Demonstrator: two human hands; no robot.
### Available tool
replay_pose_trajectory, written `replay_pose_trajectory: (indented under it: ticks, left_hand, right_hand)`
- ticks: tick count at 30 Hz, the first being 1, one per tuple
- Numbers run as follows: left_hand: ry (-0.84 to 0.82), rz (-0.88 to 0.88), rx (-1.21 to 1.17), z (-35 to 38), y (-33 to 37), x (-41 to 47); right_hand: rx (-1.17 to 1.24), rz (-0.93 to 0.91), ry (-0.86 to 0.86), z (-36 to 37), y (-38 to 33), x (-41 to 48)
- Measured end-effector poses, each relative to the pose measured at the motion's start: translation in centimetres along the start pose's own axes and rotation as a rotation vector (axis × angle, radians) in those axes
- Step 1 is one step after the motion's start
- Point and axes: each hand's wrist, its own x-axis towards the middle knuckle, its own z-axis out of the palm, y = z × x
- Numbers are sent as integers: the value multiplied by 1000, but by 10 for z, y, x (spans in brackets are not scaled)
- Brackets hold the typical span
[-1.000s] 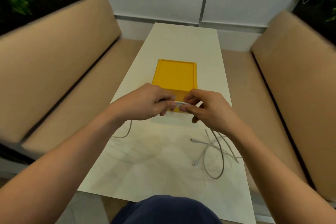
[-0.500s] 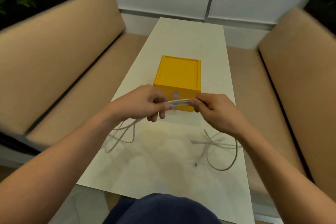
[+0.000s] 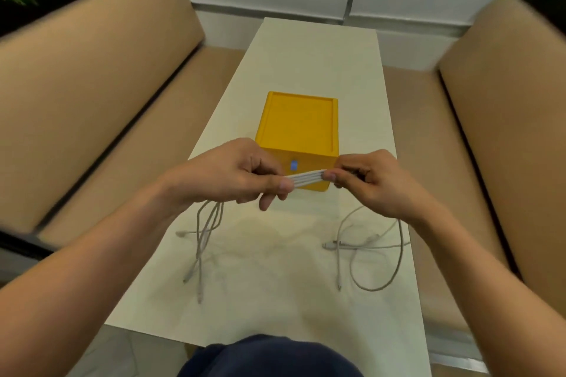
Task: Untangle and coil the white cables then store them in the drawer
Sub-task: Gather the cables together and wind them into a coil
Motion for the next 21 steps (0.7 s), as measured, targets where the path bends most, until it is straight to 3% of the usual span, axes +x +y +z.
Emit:
replay_pose_trajectory:
  ticks: [3,6,13,16,21]
  left_hand:
    - [-5,14,-176,3,-2,6]
    - [-81,-13,-296,5,-7,4]
    - [-8,-132,-125,20,-8,7]
    - [-42,-95,-180,22,-4,2]
    - [-73,-44,-264,23,1,-2]
  right_hand:
    - [-67,25,66,6,5,1]
    - [42,78,-10,-5,3,-5]
    - [121,122,-151,-23,2,-14]
    - [145,89,-160,-29,2,-15]
    - [388,117,-240,-29,11,-12]
